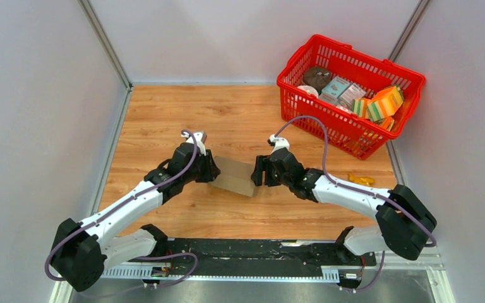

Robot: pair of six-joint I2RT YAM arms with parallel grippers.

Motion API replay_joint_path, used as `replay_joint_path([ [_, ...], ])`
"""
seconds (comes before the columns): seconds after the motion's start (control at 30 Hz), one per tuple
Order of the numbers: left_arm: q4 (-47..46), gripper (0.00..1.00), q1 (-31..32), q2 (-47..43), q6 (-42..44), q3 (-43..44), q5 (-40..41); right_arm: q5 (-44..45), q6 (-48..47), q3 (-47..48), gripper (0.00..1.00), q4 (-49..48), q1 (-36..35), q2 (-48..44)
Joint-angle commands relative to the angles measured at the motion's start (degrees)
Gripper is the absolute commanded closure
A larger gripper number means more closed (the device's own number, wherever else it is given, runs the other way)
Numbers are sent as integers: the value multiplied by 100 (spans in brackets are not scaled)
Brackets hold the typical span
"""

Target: Fold the paper box

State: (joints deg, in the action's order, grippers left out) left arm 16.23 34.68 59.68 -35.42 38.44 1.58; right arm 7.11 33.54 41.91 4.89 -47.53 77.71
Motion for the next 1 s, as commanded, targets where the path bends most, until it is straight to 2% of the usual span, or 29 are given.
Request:
replay_joint_path([
  [0.0, -823, 65, -5, -88, -211, -134, -176, 185, -155, -236, 32, -269, -29, -178],
  [0.33, -1043, 65, -5, -27, -404, -828, 35, -315, 21, -280, 32, -358, -2, 8],
  [0.57, -1086, 66, -5, 44, -395, -1022, 26, -1150, 381, 212, 32, 4, 24, -608],
  [0.67, -1157, 66, -5, 44, -404, -1101, 44, -1651, 644, 248, 34, -425, 24, -407],
  [0.73, -1140, 66, -13, 26, -413, -1110, 44, -2011, 776, 265, 41, -925, 68, -161],
  [0.77, -1122, 66, -5, -52, -422, -1110, 35, -2195, 829, 204, 47, -1198, 112, 66],
  [0.8, -1087, 66, -5, -123, -422, -1110, 0, -2571, 1004, 143, 57, -1496, 147, 225],
  [0.83, -1061, 65, -5, -193, -431, -1093, -18, -2723, 1110, 90, 63, -2056, 217, 357],
  [0.9, -982, 64, -5, -456, -413, -1014, -131, -3161, 1347, -42, 74, -2569, 323, 797],
  [0.97, -824, 63, -5, -649, -343, -803, -263, -3312, 1479, -243, 78, -3167, 428, 1052],
])
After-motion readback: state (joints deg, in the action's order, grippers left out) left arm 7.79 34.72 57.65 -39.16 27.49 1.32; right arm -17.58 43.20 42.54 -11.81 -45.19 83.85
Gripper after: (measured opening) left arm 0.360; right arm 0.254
